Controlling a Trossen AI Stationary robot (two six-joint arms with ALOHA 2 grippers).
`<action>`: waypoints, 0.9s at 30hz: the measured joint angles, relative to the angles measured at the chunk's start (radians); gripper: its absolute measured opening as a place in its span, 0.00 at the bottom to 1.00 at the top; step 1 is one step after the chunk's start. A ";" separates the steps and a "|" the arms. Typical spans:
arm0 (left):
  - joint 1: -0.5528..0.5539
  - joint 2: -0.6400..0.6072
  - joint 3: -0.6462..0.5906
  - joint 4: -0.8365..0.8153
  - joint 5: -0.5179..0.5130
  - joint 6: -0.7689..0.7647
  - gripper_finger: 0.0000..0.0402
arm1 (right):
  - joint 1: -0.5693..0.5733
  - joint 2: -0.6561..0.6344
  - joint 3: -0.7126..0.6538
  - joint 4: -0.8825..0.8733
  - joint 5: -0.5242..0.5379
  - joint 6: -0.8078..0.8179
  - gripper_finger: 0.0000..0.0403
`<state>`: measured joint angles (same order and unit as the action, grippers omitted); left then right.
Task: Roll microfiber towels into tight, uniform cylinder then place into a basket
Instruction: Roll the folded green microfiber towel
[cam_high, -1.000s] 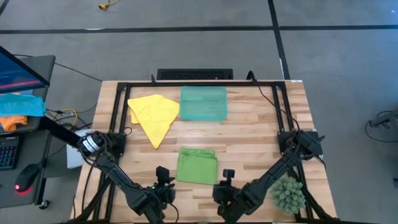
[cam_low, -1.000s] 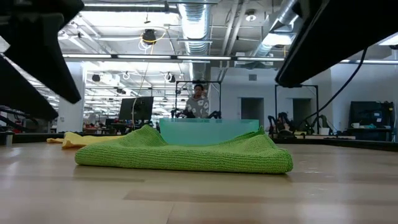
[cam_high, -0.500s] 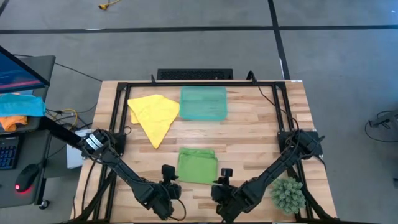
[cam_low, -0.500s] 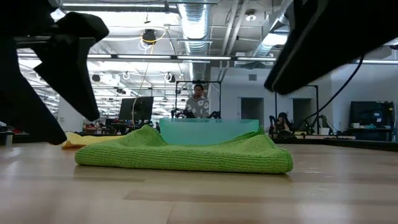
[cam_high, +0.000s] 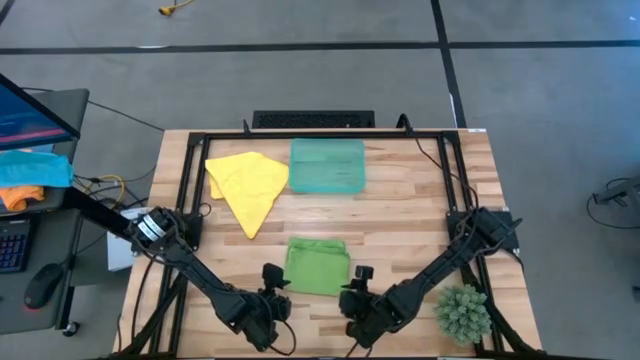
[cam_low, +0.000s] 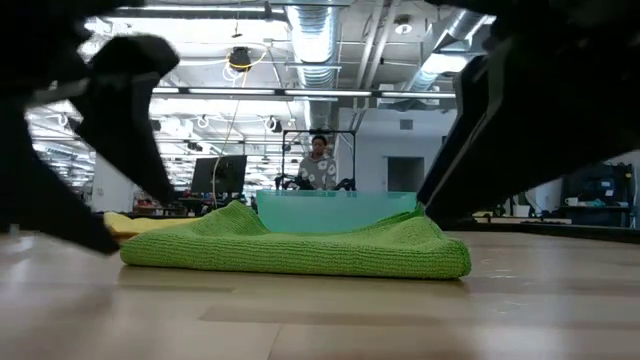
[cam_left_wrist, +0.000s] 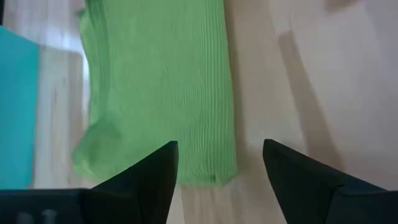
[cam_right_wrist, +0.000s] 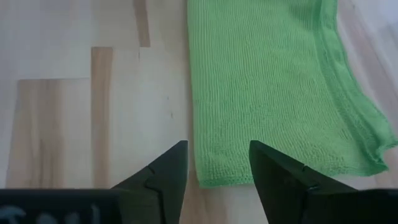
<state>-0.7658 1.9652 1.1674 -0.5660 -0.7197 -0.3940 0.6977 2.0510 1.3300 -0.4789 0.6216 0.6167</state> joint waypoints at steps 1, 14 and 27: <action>0.000 0.000 -0.014 0.004 0.000 -0.002 0.57 | 0.000 0.000 -0.008 0.013 0.000 0.000 0.48; 0.021 -0.007 -0.109 0.189 -0.020 0.032 0.57 | -0.008 0.000 -0.052 0.081 -0.024 -0.013 0.48; 0.070 -0.008 -0.183 0.287 0.020 0.004 0.57 | -0.008 0.000 -0.060 0.092 -0.024 -0.015 0.47</action>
<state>-0.6962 1.9572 0.9841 -0.2795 -0.6998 -0.3898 0.6895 2.0510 1.2702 -0.3872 0.5979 0.6014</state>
